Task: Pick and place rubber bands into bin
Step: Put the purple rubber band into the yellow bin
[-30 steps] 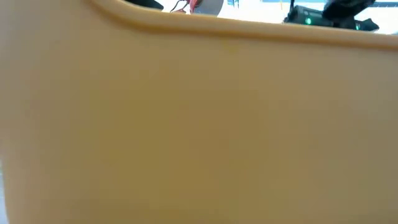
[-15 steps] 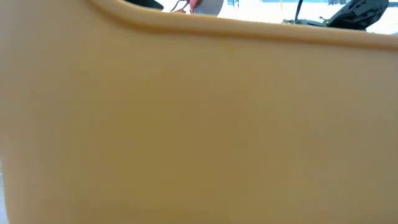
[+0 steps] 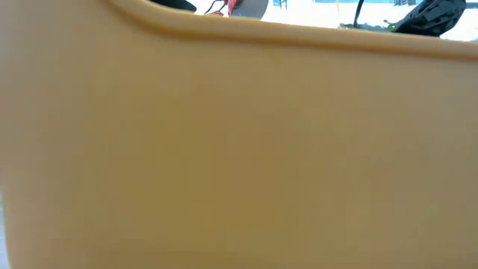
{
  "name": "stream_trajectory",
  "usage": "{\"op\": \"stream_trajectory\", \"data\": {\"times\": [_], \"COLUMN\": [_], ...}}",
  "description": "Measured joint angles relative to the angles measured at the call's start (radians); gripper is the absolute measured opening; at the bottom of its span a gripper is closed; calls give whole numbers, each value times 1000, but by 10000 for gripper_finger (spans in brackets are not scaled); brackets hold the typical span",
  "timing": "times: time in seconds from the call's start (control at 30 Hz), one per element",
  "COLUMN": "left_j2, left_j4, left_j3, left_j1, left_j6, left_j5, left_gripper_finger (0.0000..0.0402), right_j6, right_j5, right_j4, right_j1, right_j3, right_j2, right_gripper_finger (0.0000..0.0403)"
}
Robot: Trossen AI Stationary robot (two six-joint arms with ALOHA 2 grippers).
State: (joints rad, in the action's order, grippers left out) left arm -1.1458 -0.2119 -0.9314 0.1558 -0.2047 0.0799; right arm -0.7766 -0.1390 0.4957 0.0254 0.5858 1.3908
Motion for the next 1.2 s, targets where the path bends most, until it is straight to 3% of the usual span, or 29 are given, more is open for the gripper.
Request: {"op": "stream_trajectory", "data": {"times": [0.27, 0.5, 0.83, 1.0, 1.2], "left_j2": [0, 0, 0, 0, 0], "left_j4": [0, 0, 0, 0, 0], "left_j3": [0, 0, 0, 0, 0], "left_j1": [0, 0, 0, 0, 0], "left_j6": [-1, -14, -45, -46, -48], "left_j5": [0, 0, 0, 0, 0], "left_gripper_finger": [177, 177, 177, 177, 177], "right_j6": [11, 12, 4, 80, 245], "right_j5": [-17, -58, -66, -63, -67], "right_j4": [-4, -20, -122, -299, -708], "right_j1": [0, 6, 23, 42, 110], "right_j3": [-2, -2, -7, -5, -4], "right_j2": [2, -23, -253, -368, -434], "right_gripper_finger": [9, 2, 1, 0, 0]}}
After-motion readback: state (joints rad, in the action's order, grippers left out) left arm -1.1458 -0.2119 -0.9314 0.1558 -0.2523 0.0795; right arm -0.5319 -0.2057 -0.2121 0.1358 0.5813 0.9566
